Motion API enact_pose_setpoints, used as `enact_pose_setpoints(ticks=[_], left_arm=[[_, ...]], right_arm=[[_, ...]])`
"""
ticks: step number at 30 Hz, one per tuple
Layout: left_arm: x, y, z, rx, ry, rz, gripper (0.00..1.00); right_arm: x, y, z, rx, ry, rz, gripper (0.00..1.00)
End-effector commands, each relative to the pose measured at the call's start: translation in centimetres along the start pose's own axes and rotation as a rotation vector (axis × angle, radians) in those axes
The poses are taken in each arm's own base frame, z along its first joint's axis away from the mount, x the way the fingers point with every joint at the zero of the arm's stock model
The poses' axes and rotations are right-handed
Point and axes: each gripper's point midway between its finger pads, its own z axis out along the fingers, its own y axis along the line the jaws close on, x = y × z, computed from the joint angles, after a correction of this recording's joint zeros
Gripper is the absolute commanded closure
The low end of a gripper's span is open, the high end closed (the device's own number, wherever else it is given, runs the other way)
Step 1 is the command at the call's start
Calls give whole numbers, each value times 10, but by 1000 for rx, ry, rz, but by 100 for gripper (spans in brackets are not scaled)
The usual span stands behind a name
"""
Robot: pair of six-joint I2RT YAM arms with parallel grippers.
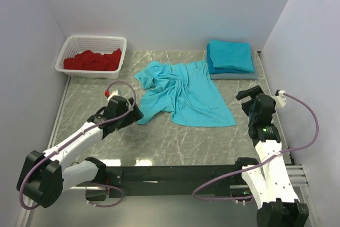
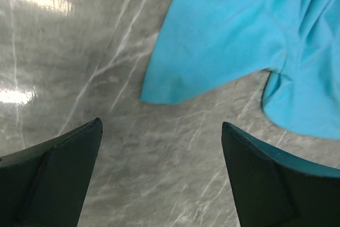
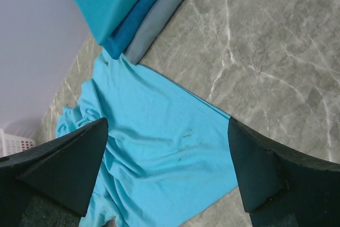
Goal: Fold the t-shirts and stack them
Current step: Flatten the tshirt out
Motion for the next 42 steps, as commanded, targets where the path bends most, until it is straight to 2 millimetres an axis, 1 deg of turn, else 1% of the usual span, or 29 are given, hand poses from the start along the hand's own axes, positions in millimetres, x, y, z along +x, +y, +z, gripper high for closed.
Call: enact_pose_setpoints(ticks=[1, 2, 3, 4, 5, 7, 8, 10, 11, 13, 14, 17, 19, 21, 22, 23, 25, 27, 28, 29, 32, 37, 39, 42], left_arm=[[4, -13, 2, 63, 16, -82, 1], [6, -14, 5, 67, 24, -84, 2], [12, -12, 11, 53, 50, -83, 3], [14, -12, 14, 51, 62, -83, 4], [13, -14, 17, 53, 60, -88, 7], [18, -11, 25, 28, 78, -91, 12], [16, -12, 27, 24, 75, -92, 21], [20, -6, 33, -8, 91, -92, 28], [20, -5, 35, -19, 90, -94, 35], [23, -1, 39, -40, 97, -96, 38], [24, -1, 40, -43, 104, -93, 44], [30, 4, 47, -67, 122, -91, 45], [29, 4, 50, -70, 121, -91, 46], [32, 5, 54, -80, 133, -88, 48], [31, 6, 56, -88, 131, -85, 50], [33, 9, 58, -107, 139, -89, 55], [33, 11, 61, -123, 135, -90, 59], [34, 12, 63, -131, 143, -83, 67], [35, 11, 64, -128, 149, -81, 75], [35, 12, 65, -131, 152, -79, 86], [33, 12, 65, -135, 140, -83, 99], [19, 12, 61, -142, 87, -58, 100], [12, 11, 58, -141, 58, -50, 99], [6, 8, 53, -119, 24, -52, 99]], right_arm=[[-9, 10, 2, -19, -18, 22, 1], [-7, 11, 3, -17, -6, 18, 1], [-3, 8, 6, 0, 13, 9, 1], [-3, 10, 6, -2, 24, -3, 1], [1, 10, 8, 1, 45, -12, 1], [4, 12, 10, -1, 70, -34, 1], [8, 12, 12, -2, 90, -40, 2], [9, 13, 13, -1, 102, -53, 2], [11, 12, 14, 3, 112, -55, 2], [13, 12, 16, 6, 126, -63, 3], [14, 11, 17, 13, 132, -66, 3], [16, 11, 17, 13, 136, -65, 3], [16, 12, 18, 7, 134, -62, 3], [16, 12, 18, 7, 134, -60, 4], [17, 11, 18, 8, 138, -61, 4], [17, 11, 19, 8, 140, -63, 4], [17, 12, 18, 7, 141, -64, 4], [18, 12, 19, 7, 143, -64, 4], [17, 12, 19, 8, 142, -64, 5], [18, 11, 19, 9, 147, -65, 5], [23, 11, 21, 7, 164, -76, 7], [28, 6, 24, 45, 219, -141, 7], [36, -2, 25, 85, 263, -167, 8], [54, -20, 27, 142, 349, -215, 11]])
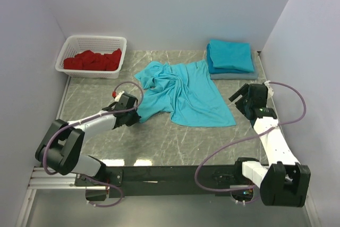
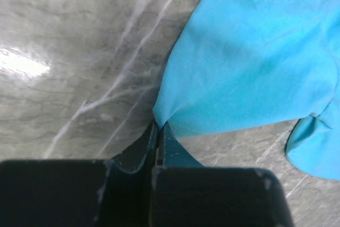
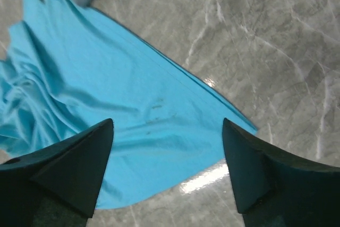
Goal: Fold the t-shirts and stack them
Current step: Flatten the tshirt out
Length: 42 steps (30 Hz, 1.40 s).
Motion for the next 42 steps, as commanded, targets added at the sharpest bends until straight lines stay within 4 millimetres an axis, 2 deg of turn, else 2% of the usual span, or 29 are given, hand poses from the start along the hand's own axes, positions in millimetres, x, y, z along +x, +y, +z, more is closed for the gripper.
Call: enact_pose_setpoints(ticks=[1, 3, 4, 7, 10, 11, 14, 19, 24, 30, 33, 38, 42], left_arm=[[-17, -3, -10, 24, -88, 17, 100], [-24, -4, -17, 40, -128, 7, 100], [-23, 1, -18, 33, -136, 6, 100], [-30, 5, -27, 36, -181, 5, 100], [-34, 10, -36, 33, -217, 3, 100], [-34, 12, -39, 31, -219, 3, 100], [-35, 13, -48, 33, -225, -6, 99], [-38, 24, -56, 4, -258, -19, 100], [-38, 24, -58, 10, -262, -24, 100], [-39, 27, -59, 1, -270, -29, 100], [-39, 29, -59, -11, -271, -30, 100], [-46, 30, -63, -29, -296, -29, 100], [-51, 31, -67, -45, -317, -29, 100]], right_arm=[[16, -4, 2, 23, 100, -84, 15], [32, -12, 9, 74, 180, -132, 17], [43, -17, 15, 112, 227, -161, 22], [57, -27, 17, 197, 267, -227, 27], [62, -45, 18, 286, 273, -237, 28], [58, -58, 17, 354, 256, -249, 28], [52, -69, 17, 431, 233, -256, 29], [70, -73, 23, 420, 293, -243, 34], [74, -80, 32, 443, 304, -244, 36], [87, -79, 43, 417, 354, -249, 46], [92, -82, 45, 417, 374, -260, 54], [100, -83, 49, 400, 406, -263, 61], [102, -82, 52, 376, 403, -259, 77]])
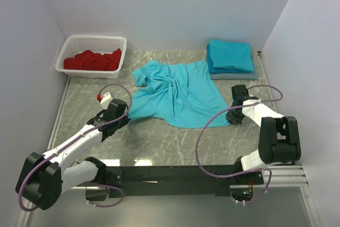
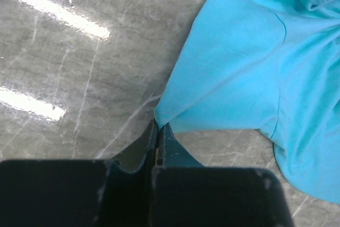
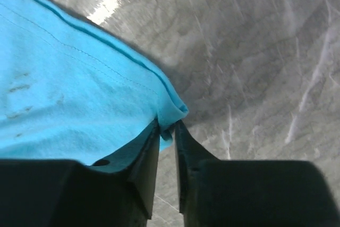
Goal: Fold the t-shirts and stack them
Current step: Flatten the tshirt out
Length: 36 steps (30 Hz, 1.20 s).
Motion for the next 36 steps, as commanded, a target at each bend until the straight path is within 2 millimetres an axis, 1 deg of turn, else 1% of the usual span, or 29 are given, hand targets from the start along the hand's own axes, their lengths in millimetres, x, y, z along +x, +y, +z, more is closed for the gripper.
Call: enact_pose_setpoints(ticks=[1, 3, 5, 7, 10, 11, 12, 14, 15, 16, 17, 18, 19, 21, 22, 23, 24, 25, 26, 27, 28, 29, 30, 31, 32, 33, 34, 35, 36], left_arm=[[-18, -4, -7, 1, -62, -15, 100], [-20, -6, -9, 10, -67, -19, 100], [-27, -13, -13, 37, -89, -37, 100], [-42, -25, -21, 81, -131, -49, 100], [-77, -45, -40, 137, -230, -73, 100], [-89, -55, -47, 168, -264, -82, 100], [-108, -66, -60, 198, -315, -96, 100], [-133, -78, -79, 235, -386, -93, 100], [-155, -86, -96, 254, -448, -103, 100], [-167, -91, -110, 278, -485, -111, 100], [-179, -94, -122, 292, -520, -116, 100], [-197, -100, -142, 320, -568, -127, 100], [-209, -102, -159, 344, -608, -142, 97], [-234, -105, -191, 373, -691, -156, 98], [-245, -100, -204, 359, -733, -178, 100], [-252, -100, -216, 366, -753, -181, 99], [-266, -102, -240, 396, -793, -185, 100], [-272, -104, -254, 422, -814, -179, 100], [-277, -110, -268, 469, -827, -156, 99], [-287, -113, -291, 504, -867, -143, 100], [-292, -115, -303, 528, -885, -136, 99], [-301, -118, -331, 579, -914, -119, 99], [-304, -119, -343, 599, -922, -108, 99], [-305, -119, -354, 615, -926, -93, 99], [-313, -119, -382, 663, -962, -80, 99], [-316, -118, -395, 680, -981, -71, 99], [-319, -115, -407, 694, -997, -66, 99], [-325, -110, -435, 731, -1041, -60, 99], [-327, -107, -448, 748, -1061, -56, 99]], right_arm=[[5, -3, 10, 0, 7, -4, 79], [1, -1, 7, -16, -15, -4, 92], [-13, 6, -6, -56, -73, 7, 100], [-29, 18, -27, -133, -138, 19, 100], [-62, 40, -71, -258, -254, 39, 100], [-79, 50, -92, -309, -309, 48, 100], [-87, 55, -105, -345, -338, 52, 100], [-110, 65, -147, -432, -437, 71, 100], [-117, 66, -165, -463, -479, 81, 100], [-124, 68, -179, -485, -511, 85, 100], [-136, 68, -201, -504, -560, 100, 100], [-142, 67, -217, -522, -594, 110, 100], [-147, 69, -230, -541, -623, 101, 100], [-159, 70, -271, -604, -693, 108, 100], [-166, 71, -296, -643, -741, 103, 100], [-169, 70, -308, -658, -766, 103, 100], [-171, 67, -326, -679, -803, 106, 100], [-172, 63, -339, -684, -834, 95, 100], [-175, 58, -362, -698, -875, 99, 100], [-176, 51, -378, -705, -913, 108, 100], [-177, 45, -403, -725, -967, 101, 100], [-174, 38, -418, -733, -995, 100, 100], [-174, 32, -429, -732, -1022, 105, 100], [-173, 24, -453, -751, -1074, 104, 100], [-169, 17, -465, -756, -1097, 102, 100], [-166, 11, -475, -759, -1118, 100, 100], [-163, 2, -497, -772, -1163, 100, 100], [-156, -5, -507, -777, -1177, 95, 100], [-152, -11, -517, -779, -1199, 87, 100]])
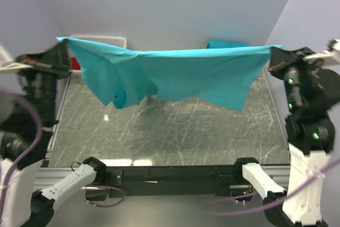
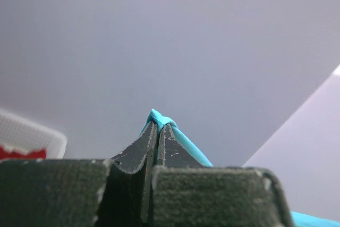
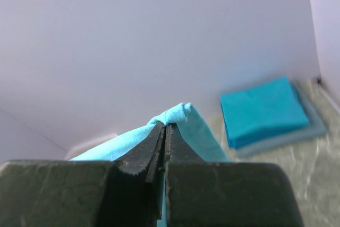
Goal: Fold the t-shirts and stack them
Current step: Flatten the tshirt out
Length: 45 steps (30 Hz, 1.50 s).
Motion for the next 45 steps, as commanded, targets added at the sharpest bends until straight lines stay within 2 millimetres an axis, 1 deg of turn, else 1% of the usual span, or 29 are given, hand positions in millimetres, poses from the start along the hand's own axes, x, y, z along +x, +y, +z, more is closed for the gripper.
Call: enact_pose_setpoints(ticks=[1, 2, 4, 5, 7, 8, 11, 14, 16, 18, 19, 21, 22, 24, 25, 26, 27, 28, 30, 31, 32, 33, 34, 35, 36, 37, 39, 40, 45], left_arm=[[-64, -28, -26, 128, -104, 45, 99], [-86, -36, -36, 160, -140, 42, 99], [-101, -50, -46, 226, -155, 45, 99], [-119, -57, -56, 258, -179, 43, 99], [-128, -70, -63, 319, -179, 47, 99], [-143, -75, -71, 345, -207, 45, 99], [-155, -81, -75, 366, -231, 54, 99], [-151, -78, -64, 328, -238, 67, 99], [-145, -71, -51, 284, -253, 69, 99], [-98, -46, -14, 152, -206, 119, 99], [-100, -48, -12, 157, -223, 110, 99], [-42, -18, 23, 21, -142, 187, 99], [-20, -7, 34, -19, -113, 211, 100], [50, 26, 61, -115, -23, 294, 100], [75, 36, 69, -126, 12, 324, 99], [118, 55, 76, -141, 87, 354, 99], [154, 67, 91, -100, 160, 371, 99], [182, 80, 97, -81, 221, 377, 99], [257, 124, 112, -65, 384, 337, 99], [284, 138, 114, -57, 445, 329, 100], [312, 153, 114, -43, 511, 334, 99], [356, 180, 118, -55, 599, 340, 99], [384, 184, 114, -14, 677, 324, 99], [397, 185, 124, 1, 702, 319, 100], [437, 208, 120, -25, 799, 308, 100], [447, 201, 129, 12, 827, 285, 100], [483, 216, 127, 6, 894, 254, 99], [485, 214, 135, 21, 887, 247, 99], [516, 239, 141, -41, 939, 244, 100]], right_arm=[[-50, 13, -47, -29, -123, -57, 100], [-59, 17, -60, -47, -150, -61, 100], [-77, 25, -84, -77, -203, -68, 100], [-84, 30, -99, -105, -226, -69, 100], [-95, 36, -120, -138, -265, -73, 100], [-100, 39, -132, -158, -284, -77, 100], [-107, 41, -151, -173, -318, -77, 100], [-100, 37, -147, -164, -297, -88, 100], [-87, 30, -131, -138, -257, -90, 100], [-65, 16, -103, -76, -199, -78, 100], [-57, 9, -94, -51, -183, -74, 99], [-36, -4, -71, 3, -132, -63, 99], [-11, -19, -52, 49, -76, -67, 99], [21, -35, -26, 93, 0, -66, 98], [55, -53, -9, 137, 76, -77, 98], [73, -63, 8, 166, 112, -80, 98], [110, -82, 21, 209, 190, -92, 98], [124, -88, 35, 210, 203, -95, 97], [177, -111, 62, 243, 324, -118, 97], [204, -122, 75, 246, 364, -123, 96], [246, -137, 90, 259, 479, -130, 96], [269, -146, 97, 268, 541, -140, 96], [283, -152, 106, 284, 589, -143, 96], [322, -173, 114, 346, 706, -154, 97], [334, -181, 121, 368, 748, -166, 97], [355, -191, 136, 398, 799, -169, 98], [373, -196, 147, 402, 855, -160, 98], [382, -198, 160, 403, 869, -158, 98], [386, -200, 189, 418, 861, -163, 98]])
